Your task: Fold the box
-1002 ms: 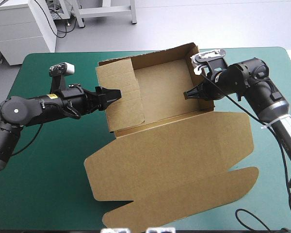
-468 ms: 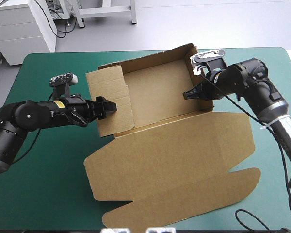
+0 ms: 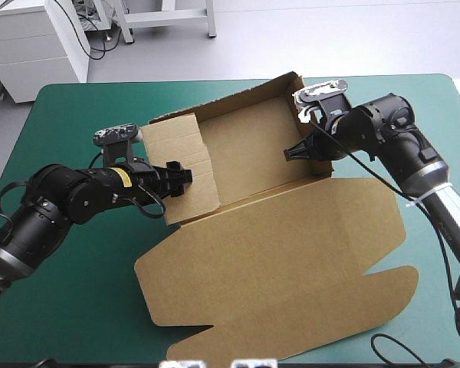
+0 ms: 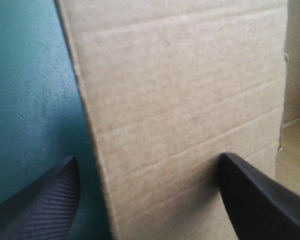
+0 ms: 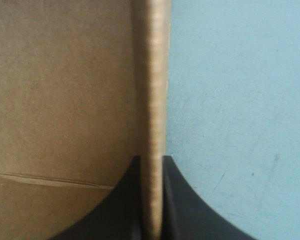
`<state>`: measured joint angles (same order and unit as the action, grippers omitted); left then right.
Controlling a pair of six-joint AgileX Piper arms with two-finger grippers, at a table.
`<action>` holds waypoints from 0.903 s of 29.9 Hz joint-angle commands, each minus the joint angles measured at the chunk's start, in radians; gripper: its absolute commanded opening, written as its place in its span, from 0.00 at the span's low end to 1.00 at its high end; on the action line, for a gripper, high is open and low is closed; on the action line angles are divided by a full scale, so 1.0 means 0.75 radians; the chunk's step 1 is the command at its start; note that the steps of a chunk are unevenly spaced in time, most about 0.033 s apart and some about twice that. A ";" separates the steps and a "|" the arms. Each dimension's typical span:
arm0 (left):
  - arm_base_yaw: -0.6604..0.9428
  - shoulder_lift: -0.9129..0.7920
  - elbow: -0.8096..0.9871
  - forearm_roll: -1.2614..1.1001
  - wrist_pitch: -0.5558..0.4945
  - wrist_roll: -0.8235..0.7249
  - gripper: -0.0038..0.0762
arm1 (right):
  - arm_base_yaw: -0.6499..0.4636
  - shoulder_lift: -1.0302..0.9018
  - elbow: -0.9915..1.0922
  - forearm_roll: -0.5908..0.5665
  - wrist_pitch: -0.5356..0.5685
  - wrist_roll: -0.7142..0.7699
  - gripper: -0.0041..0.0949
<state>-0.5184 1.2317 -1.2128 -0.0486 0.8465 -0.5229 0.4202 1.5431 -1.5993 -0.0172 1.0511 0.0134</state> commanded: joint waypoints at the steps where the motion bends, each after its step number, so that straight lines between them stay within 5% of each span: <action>1: -0.057 0.014 -0.043 0.165 -0.025 -0.153 0.73 | 0.035 -0.056 -0.041 0.007 -0.101 0.042 0.03; 27: -0.080 0.107 -0.043 0.249 -0.157 -0.290 0.73 | 0.049 -0.056 -0.191 -0.017 -0.074 0.095 0.03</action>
<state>-0.5737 1.3376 -1.2145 0.1447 0.7815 -0.7203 0.4548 1.5467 -1.7023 -0.0534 1.0631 0.0694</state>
